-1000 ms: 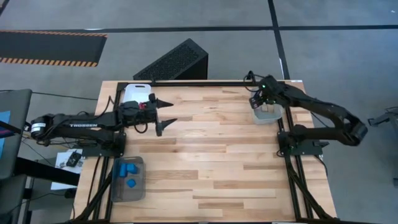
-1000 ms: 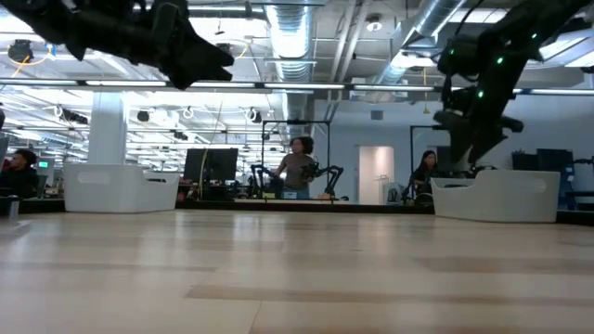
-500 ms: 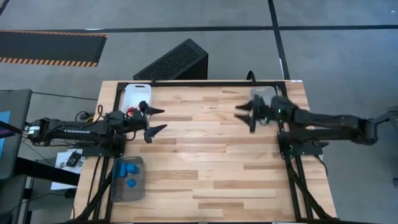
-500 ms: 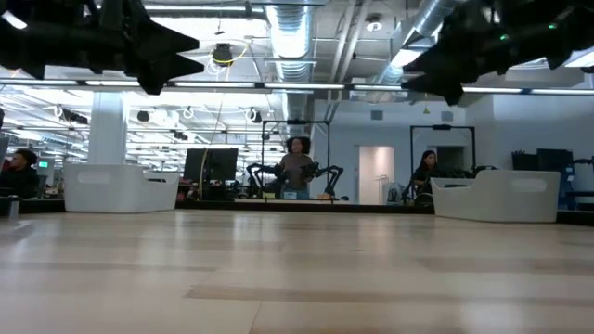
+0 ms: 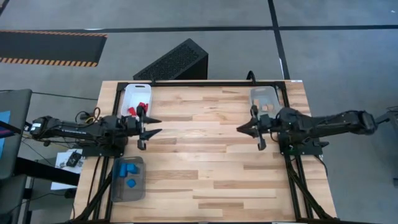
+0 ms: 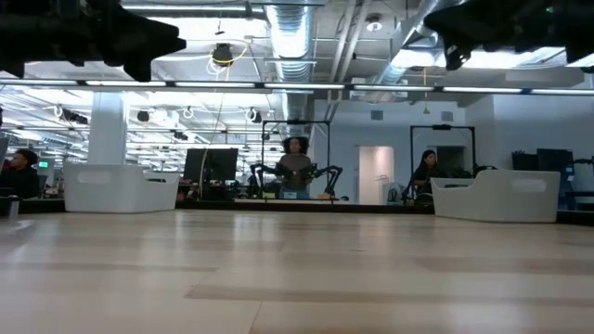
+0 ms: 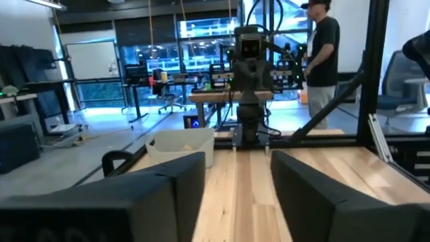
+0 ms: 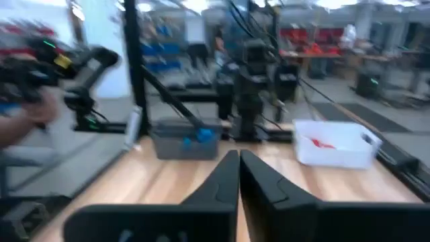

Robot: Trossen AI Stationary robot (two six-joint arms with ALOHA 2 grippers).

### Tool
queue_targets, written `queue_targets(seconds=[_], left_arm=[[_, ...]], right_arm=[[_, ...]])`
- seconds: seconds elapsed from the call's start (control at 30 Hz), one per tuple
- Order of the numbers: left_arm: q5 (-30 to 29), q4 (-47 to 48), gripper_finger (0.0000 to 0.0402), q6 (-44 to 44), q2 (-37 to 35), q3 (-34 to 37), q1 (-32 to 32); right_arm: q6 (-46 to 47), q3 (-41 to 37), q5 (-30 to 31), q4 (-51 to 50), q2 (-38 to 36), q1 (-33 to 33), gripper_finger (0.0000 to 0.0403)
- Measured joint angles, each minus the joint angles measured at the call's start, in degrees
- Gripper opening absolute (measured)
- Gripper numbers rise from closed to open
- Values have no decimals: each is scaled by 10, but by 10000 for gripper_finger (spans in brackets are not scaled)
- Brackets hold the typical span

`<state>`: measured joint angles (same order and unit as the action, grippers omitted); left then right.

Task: Sort & place blocks by color
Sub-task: Return to Home Position

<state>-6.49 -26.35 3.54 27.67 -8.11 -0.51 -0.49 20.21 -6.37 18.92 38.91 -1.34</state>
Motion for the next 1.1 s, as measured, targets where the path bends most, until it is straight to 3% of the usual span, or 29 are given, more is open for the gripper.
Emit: queue_targets(seconds=[0.2, 0.47, 0.7, 0.87, 0.97, 1.1], left_arm=[[-2, 9, 110, 5, -41, 25, -3], [-2, 29, 73, 14, -131, 50, -3], [0, 116, 58, 14, -217, 50, -3], [0, 159, 56, 14, -271, 50, -3], [2, 169, 56, 13, -276, 49, -3], [12, 179, 56, 6, -274, 49, -3]], right_arm=[[38, -59, -81, 82, -30, -35, 17], [50, -75, -89, 35, -87, -68, 15], [54, -77, -102, -3, -135, -49, 15], [63, -124, -98, 19, -150, -47, 15], [78, -154, -100, 69, -166, -55, 15], [82, -177, -124, 63, -198, -65, 15]])
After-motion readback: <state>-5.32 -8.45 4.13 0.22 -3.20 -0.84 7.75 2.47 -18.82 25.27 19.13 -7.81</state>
